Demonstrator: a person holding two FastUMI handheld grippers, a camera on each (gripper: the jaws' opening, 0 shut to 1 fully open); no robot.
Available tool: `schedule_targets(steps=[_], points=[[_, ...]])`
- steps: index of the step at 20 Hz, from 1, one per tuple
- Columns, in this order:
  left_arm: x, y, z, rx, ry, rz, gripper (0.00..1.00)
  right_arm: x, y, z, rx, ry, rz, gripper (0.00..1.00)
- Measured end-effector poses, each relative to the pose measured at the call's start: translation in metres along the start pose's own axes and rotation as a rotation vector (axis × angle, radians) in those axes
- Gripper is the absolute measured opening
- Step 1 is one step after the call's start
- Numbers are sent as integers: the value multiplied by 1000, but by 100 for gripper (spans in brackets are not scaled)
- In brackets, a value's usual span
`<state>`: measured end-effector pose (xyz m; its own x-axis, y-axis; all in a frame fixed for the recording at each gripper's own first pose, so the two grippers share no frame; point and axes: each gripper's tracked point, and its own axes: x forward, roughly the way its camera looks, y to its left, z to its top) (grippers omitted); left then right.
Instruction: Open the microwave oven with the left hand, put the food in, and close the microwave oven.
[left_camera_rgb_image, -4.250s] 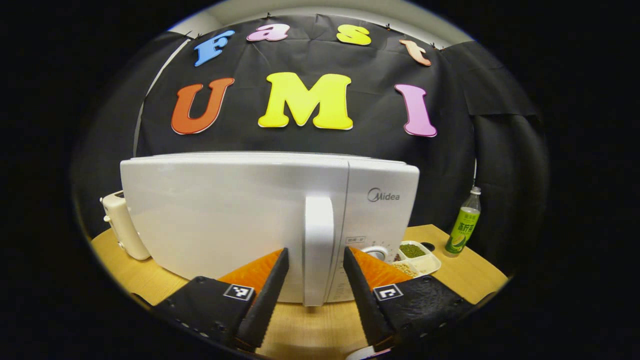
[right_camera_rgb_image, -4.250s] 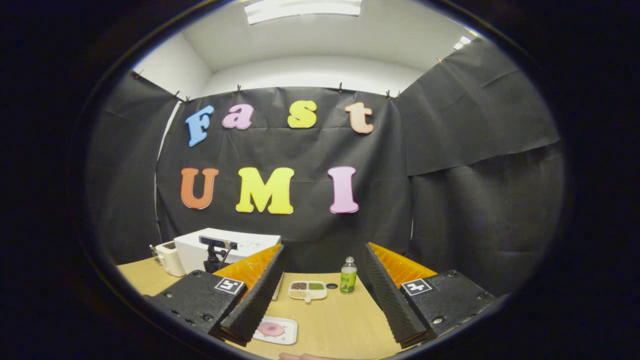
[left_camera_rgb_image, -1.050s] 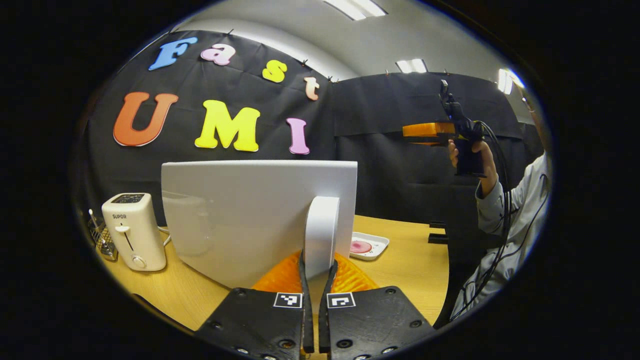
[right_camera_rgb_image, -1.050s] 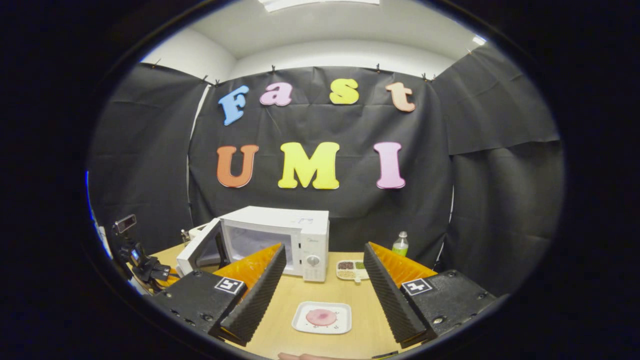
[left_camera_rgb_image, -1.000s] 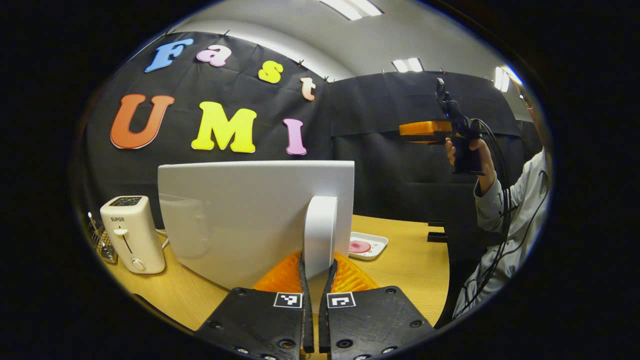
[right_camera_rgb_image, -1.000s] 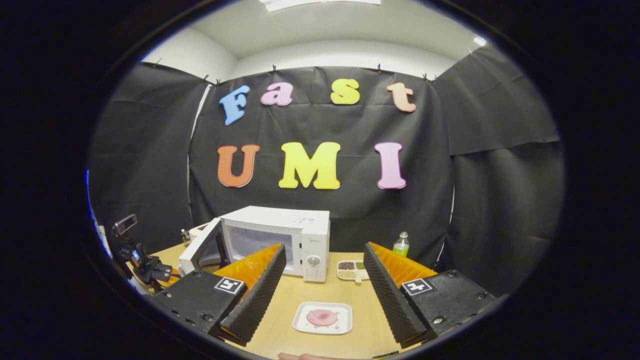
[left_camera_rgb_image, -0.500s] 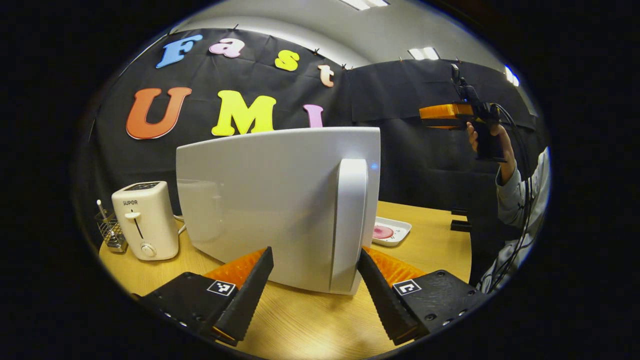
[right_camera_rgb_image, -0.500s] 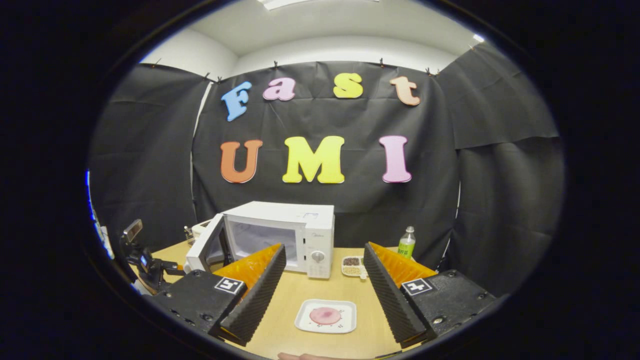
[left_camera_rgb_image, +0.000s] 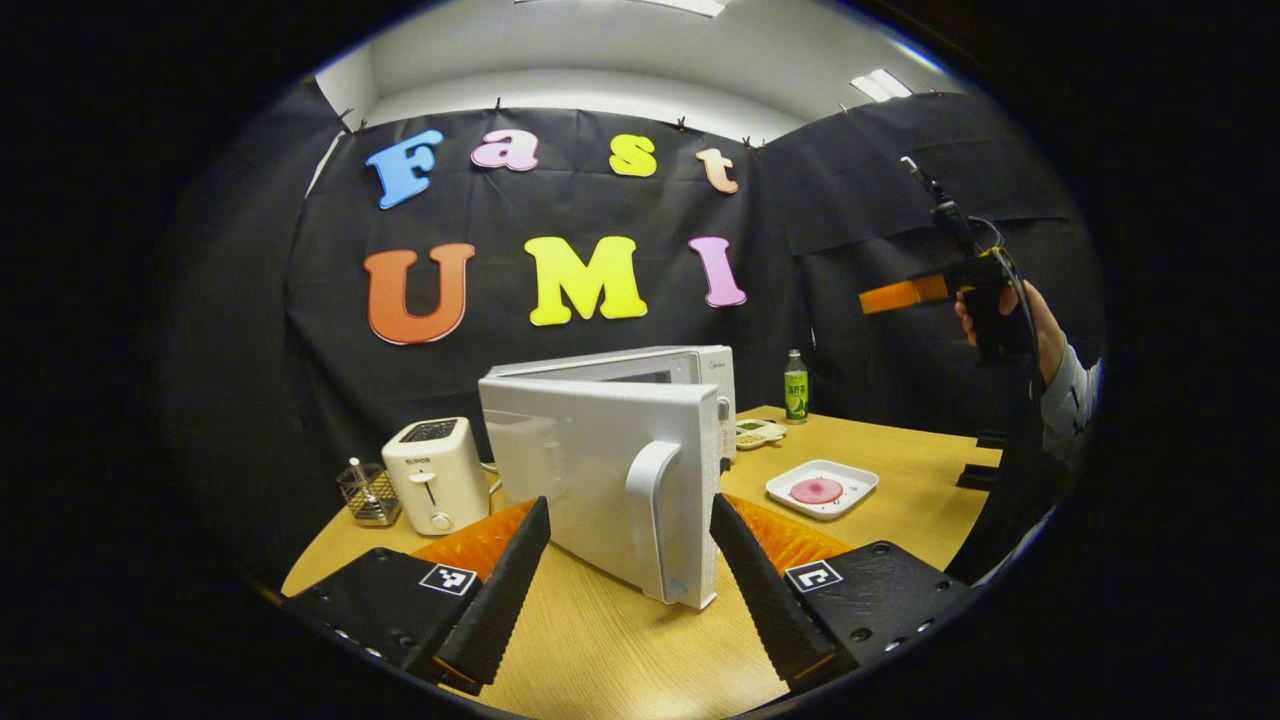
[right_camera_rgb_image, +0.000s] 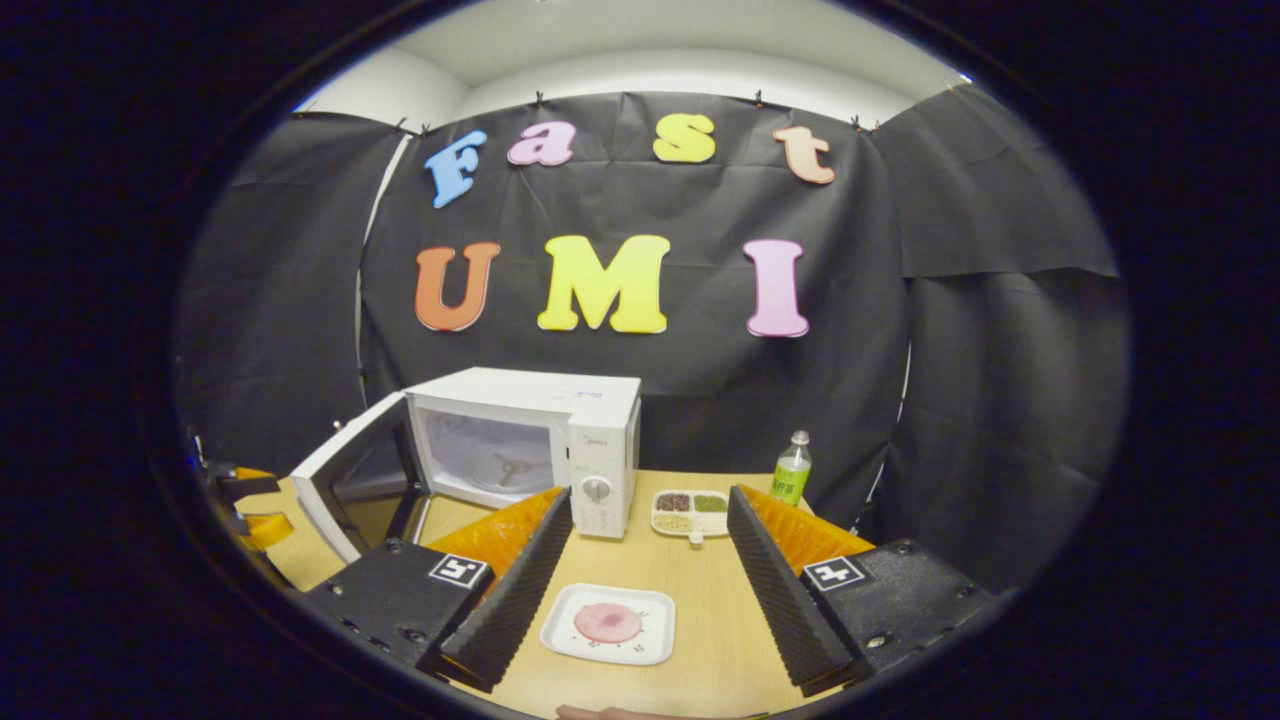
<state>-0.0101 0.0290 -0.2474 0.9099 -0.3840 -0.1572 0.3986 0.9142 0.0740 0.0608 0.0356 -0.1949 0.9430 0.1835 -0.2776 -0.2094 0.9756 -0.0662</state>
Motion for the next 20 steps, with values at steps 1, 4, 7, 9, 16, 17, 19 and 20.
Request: schedule_targets(steps=[1,4,7,9,16,17,19,20], points=[[-10,-2,8,-9,-1,31,96,8,-5,-7,-7,29,-1,100],[-31,-4,31,-62,8,129,96,31,-20,-39,-12,152,11,100],[-42,-7,53,-116,-4,201,96,57,-29,-82,-19,333,57,100],[-49,-1,69,-117,-27,256,96,71,-33,-108,-27,461,89,100],[-40,16,98,-129,-61,396,95,106,-35,-196,92,836,204,83],[-38,19,98,-137,-58,409,96,111,-29,-207,117,882,228,82],[-34,25,100,-152,-53,439,96,114,-17,-227,198,976,274,80],[-32,29,101,-152,-52,458,96,113,-12,-235,243,1033,292,75]])
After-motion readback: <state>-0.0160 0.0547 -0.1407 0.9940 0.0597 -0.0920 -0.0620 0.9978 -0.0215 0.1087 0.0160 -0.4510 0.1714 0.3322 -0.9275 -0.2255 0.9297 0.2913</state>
